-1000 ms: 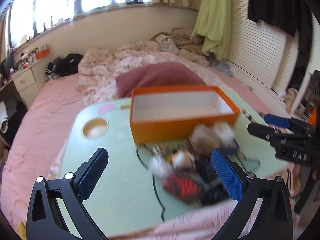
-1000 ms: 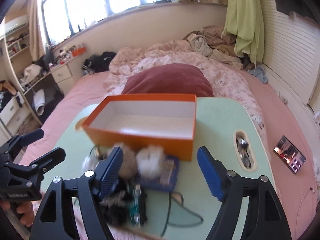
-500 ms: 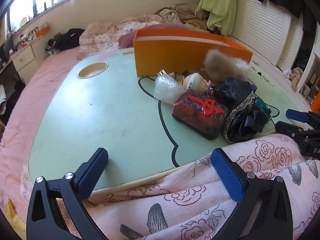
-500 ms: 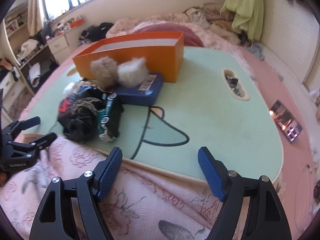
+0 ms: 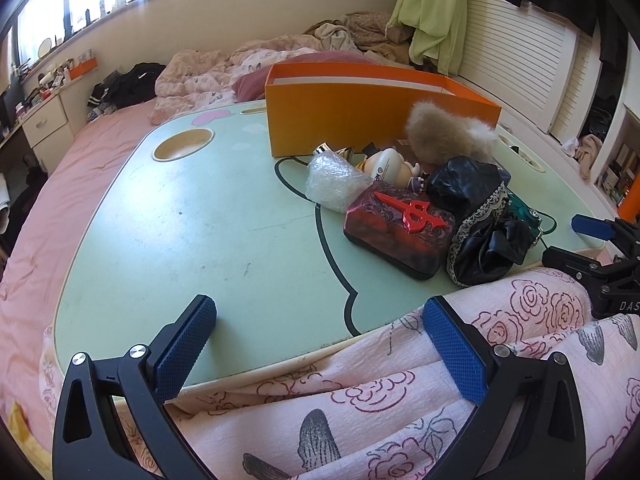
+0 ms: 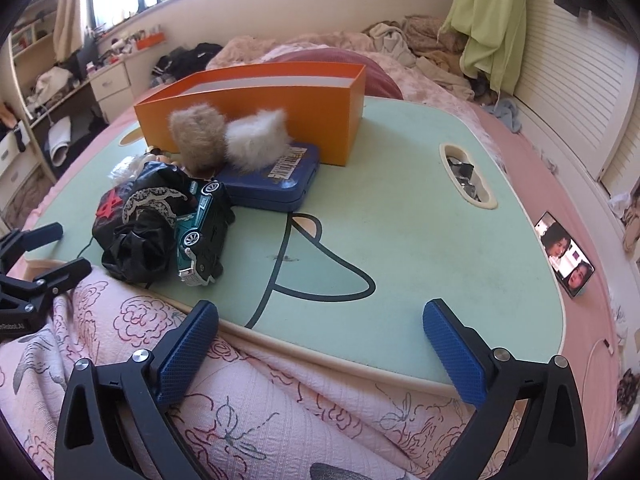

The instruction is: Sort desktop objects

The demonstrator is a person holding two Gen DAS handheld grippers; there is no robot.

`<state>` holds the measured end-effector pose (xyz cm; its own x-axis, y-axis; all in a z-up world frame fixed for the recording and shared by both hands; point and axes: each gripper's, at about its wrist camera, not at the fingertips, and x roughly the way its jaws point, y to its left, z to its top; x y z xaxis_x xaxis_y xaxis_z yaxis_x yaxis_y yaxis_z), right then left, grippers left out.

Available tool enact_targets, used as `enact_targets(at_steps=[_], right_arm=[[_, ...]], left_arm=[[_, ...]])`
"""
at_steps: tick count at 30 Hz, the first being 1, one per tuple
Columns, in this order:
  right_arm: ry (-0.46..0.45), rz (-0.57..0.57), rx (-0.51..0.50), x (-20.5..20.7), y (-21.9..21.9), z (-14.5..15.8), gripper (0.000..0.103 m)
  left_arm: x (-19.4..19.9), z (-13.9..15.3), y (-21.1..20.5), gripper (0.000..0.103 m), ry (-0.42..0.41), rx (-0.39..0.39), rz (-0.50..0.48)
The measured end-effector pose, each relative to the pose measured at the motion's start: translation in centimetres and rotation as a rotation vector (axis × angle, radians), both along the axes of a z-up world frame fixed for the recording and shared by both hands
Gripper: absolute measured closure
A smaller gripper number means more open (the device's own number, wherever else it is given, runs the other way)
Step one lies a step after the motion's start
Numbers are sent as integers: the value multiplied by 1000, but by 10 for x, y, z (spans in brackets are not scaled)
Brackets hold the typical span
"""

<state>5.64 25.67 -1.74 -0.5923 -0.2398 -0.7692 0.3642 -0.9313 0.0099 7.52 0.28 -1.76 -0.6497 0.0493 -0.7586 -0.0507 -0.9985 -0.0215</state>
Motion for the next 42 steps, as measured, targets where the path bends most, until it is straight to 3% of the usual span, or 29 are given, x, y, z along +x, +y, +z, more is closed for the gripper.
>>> enact_targets(at_steps=[13,20,27,28,30,32,35,38,42], right_arm=[[5,7,-16,-1,3,3,1],[6,98,-74,7,-10,14,31],[92,154,-66,5,-48,40,37],[94,138,-44,1,-53,39,38],[62,122,-7,-9,-62,31,52],[38,132,-37,-14,-63,27,55],[-23,143,8,-19,-68,11,64],[-6,149,-4,-16,-69,5,75],[4,150,-50,-9,-62,0,75]], left_arm=[[0,0,0,0,0,1,0],[0,0,0,0,0,0,0],[-1,0,0,1,0,0,0],[-1,0,-1,0,0,0,0],[-1,-1,-1,1,1,1,0],[-1,0,-1,0,0,1,1],[-1,0,-1,1,-1,1,1],[-1,2,-1,1,0,1,0],[0,3,0,1,3,1,-2]])
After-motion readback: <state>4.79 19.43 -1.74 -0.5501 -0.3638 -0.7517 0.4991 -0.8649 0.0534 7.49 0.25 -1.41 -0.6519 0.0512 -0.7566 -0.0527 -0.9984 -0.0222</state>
